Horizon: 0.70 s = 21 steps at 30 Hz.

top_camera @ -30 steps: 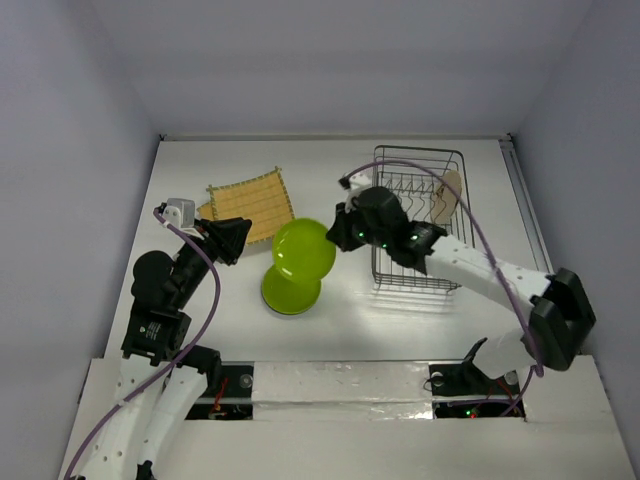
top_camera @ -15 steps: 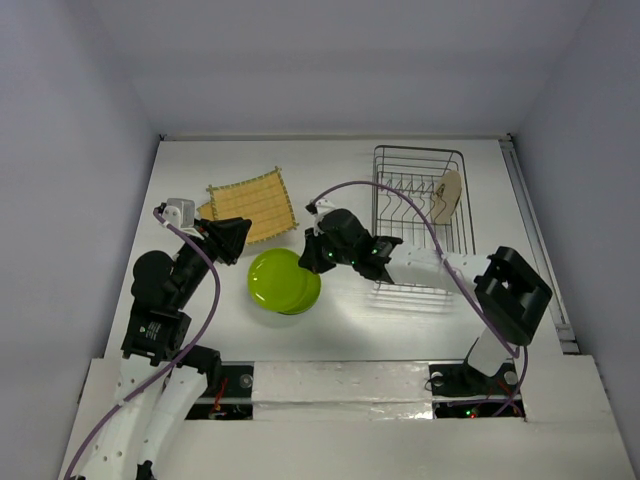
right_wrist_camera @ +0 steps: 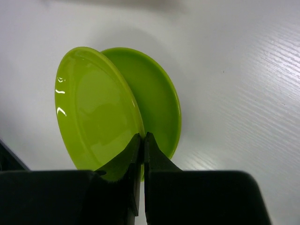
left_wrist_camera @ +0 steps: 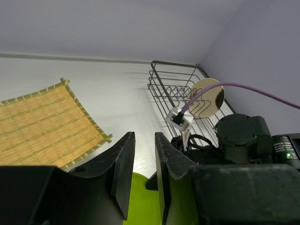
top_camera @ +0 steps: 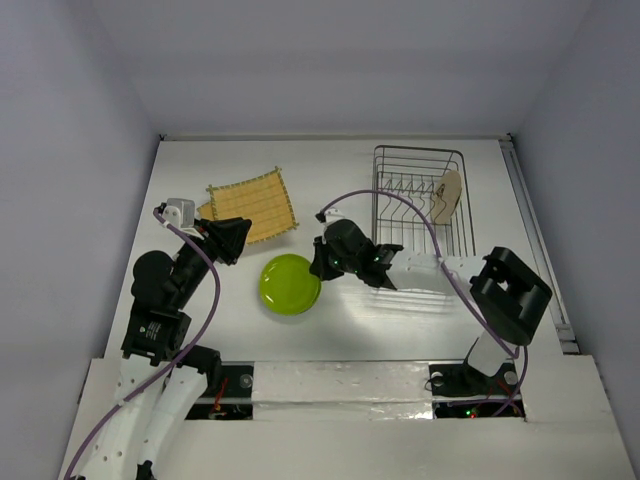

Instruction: Unload the plates from the dish rack

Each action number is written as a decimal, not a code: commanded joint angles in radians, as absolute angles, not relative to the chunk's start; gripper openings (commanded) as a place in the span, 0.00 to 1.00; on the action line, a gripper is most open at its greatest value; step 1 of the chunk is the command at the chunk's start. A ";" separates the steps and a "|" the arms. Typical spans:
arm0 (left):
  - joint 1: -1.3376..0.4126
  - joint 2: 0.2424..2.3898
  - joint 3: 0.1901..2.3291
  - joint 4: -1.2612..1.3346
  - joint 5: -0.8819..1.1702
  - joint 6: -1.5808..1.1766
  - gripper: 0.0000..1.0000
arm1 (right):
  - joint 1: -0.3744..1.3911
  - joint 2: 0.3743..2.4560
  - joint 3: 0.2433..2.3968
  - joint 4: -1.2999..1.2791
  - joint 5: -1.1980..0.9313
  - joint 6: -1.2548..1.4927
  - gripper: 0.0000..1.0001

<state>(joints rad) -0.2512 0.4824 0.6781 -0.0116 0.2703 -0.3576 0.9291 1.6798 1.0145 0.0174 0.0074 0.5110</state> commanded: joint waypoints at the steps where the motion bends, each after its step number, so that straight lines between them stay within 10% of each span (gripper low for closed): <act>1: -0.245 0.483 0.706 0.046 0.281 -0.360 0.21 | 0.930 1.674 1.000 0.069 0.040 0.532 0.05; 8: -0.245 0.483 0.706 0.048 0.282 -0.364 0.21 | 0.930 1.632 1.002 0.032 0.093 0.522 0.47; 14: -0.245 0.477 0.706 0.045 0.278 -0.362 0.21 | 0.930 1.541 1.014 -0.035 0.207 0.502 0.52; 18: -0.245 0.476 0.706 0.044 0.279 -0.362 0.21 | 0.913 1.456 1.023 -0.126 0.394 0.480 0.36; 21: -0.245 0.476 0.706 0.046 0.281 -0.362 0.21 | 0.797 1.352 1.009 -0.167 0.456 0.451 0.03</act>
